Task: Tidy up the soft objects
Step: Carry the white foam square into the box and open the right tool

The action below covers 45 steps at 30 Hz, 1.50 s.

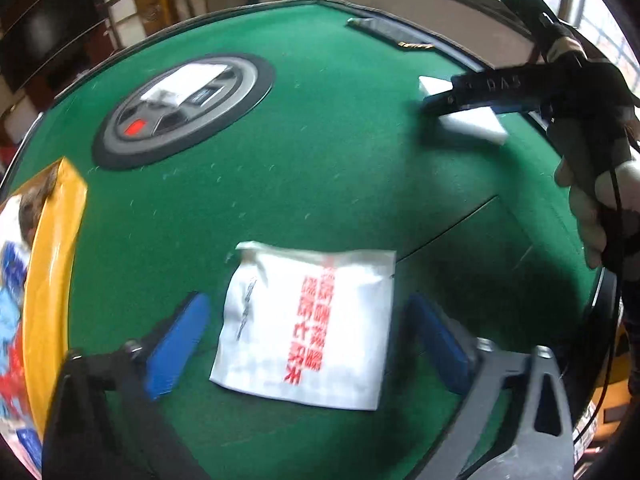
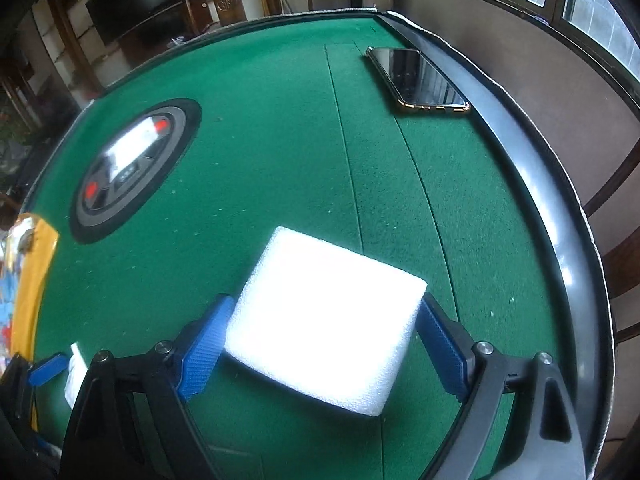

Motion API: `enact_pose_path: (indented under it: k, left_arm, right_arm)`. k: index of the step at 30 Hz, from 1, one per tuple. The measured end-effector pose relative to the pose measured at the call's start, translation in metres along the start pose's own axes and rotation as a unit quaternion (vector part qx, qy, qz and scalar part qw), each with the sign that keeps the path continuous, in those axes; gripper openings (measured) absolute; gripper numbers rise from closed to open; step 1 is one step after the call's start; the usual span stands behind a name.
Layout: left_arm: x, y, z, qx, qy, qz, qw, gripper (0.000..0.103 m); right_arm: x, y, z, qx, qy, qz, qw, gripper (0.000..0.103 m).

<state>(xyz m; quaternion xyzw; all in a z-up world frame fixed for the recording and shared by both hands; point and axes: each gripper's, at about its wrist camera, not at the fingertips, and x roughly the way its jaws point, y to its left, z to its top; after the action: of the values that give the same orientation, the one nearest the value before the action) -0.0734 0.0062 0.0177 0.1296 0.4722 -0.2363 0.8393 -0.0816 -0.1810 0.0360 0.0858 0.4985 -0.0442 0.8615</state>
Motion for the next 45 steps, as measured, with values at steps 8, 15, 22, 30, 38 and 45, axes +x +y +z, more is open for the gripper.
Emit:
enact_pose_path:
  k: [8, 15, 22, 30, 38, 45]
  left_arm:
    - [-0.026, 0.024, -0.007, -0.045, -0.023, -0.041, 0.9979, 0.03]
    - [-0.038, 0.057, -0.019, -0.13, -0.037, -0.103, 0.9854, 0.03]
    - [-0.049, 0.07, -0.039, -0.16, -0.042, -0.11, 0.9801, 0.03]
    - [-0.104, 0.109, -0.079, -0.217, -0.088, -0.09, 0.968, 0.043]
    - [-0.155, 0.196, -0.15, -0.327, -0.125, -0.01, 0.9367, 0.064]
    - [-0.16, 0.241, -0.198, -0.386, -0.14, 0.012, 0.9115, 0.064]
  right_arm:
    - [-0.034, 0.006, -0.014, -0.015, -0.029, 0.036, 0.999, 0.087]
    - [-0.034, 0.029, -0.021, -0.029, -0.021, 0.077, 0.996, 0.087]
    - [-0.034, 0.066, -0.027, -0.058, -0.014, 0.117, 0.991, 0.087]
    - [-0.044, 0.16, -0.018, -0.136, -0.017, 0.178, 0.975, 0.087]
    - [-0.043, 0.298, -0.03, -0.233, 0.002, 0.238, 0.943, 0.087]
    - [-0.025, 0.382, -0.034, -0.282, 0.008, 0.22, 0.934, 0.087]
